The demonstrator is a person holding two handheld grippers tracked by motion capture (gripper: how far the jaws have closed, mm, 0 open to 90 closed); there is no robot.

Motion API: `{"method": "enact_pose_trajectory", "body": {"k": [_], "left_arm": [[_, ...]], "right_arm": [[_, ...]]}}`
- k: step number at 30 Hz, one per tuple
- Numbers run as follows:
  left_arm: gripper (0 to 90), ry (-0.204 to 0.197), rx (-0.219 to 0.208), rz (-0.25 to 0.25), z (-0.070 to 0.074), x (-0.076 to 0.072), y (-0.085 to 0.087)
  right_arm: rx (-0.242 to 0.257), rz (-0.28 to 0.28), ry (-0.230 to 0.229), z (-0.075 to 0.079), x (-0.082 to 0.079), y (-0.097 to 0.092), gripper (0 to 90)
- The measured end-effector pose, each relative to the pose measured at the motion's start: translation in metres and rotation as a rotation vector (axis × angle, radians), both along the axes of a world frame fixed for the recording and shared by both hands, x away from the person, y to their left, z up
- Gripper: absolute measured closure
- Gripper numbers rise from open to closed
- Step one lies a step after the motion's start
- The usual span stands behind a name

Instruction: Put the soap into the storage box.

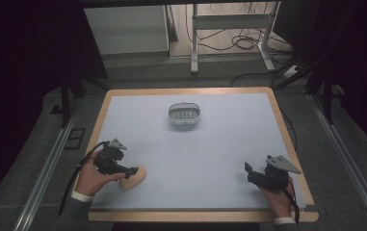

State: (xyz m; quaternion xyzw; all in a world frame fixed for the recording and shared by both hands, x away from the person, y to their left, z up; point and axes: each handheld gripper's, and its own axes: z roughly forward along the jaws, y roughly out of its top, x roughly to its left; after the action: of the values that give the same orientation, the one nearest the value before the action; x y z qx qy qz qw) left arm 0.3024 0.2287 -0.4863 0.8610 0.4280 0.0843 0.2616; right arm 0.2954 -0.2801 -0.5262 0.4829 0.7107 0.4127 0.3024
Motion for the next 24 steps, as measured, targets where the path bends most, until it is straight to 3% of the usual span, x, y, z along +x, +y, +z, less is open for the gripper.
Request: {"method": "enact_pose_trajectory", "body": {"k": [24], "left_arm": [[18.5, 0.060, 0.070, -0.049, -0.027, -0.014, -0.017]], "right_arm": [[-0.015, -0.003, -0.001, 0.000, 0.000, 0.002, 11.1]]}}
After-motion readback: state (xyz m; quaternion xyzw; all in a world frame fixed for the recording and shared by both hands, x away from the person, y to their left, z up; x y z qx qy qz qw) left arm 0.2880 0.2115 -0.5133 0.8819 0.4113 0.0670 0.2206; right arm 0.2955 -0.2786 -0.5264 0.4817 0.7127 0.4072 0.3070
